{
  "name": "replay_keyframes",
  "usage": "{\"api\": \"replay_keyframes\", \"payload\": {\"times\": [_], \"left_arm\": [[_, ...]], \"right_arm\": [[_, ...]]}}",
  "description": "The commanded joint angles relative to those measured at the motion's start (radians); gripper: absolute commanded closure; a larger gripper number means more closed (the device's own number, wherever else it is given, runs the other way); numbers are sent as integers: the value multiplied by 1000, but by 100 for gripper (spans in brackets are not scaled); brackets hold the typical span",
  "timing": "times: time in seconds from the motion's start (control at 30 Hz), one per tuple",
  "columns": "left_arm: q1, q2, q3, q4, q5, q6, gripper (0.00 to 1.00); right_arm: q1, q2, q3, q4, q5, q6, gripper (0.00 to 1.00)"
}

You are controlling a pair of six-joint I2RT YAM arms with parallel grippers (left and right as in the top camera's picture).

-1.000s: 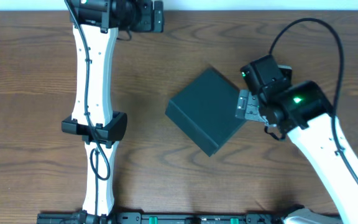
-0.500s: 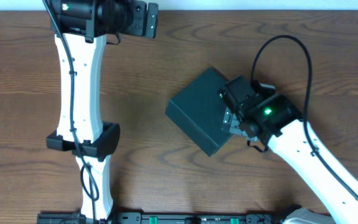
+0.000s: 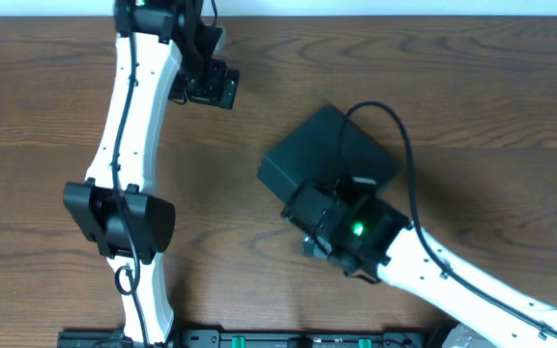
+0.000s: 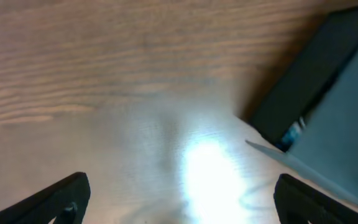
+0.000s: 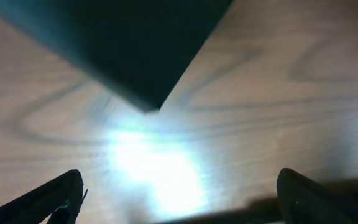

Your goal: Pack container

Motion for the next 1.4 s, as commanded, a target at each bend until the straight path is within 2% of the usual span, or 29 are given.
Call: {"api": "replay_keyframes", "payload": {"times": [0.0,0.2,0.47,0.87,1.07,1.37], "left_arm": [[2,-13,-89,72,80,26,4],[-10,-13,-166,184,132,27,4],[-30,-13,-166,208,132,48,5],[-51,-3,-171,254,150,48,5],[-77,-3,-171,275,150,48,5],[-89,-3,-171,281,150,48,5]], "right_arm": [[43,-9,-2,-6,-20,88,1],[66,-4,-14,25,-29,109,1],[64,54,-154,45,-18,109,1],[60,58,-177,63,76,270,1],[60,63,-204,150,100,277,1],[52,74,-244,165,222,314,1]]}}
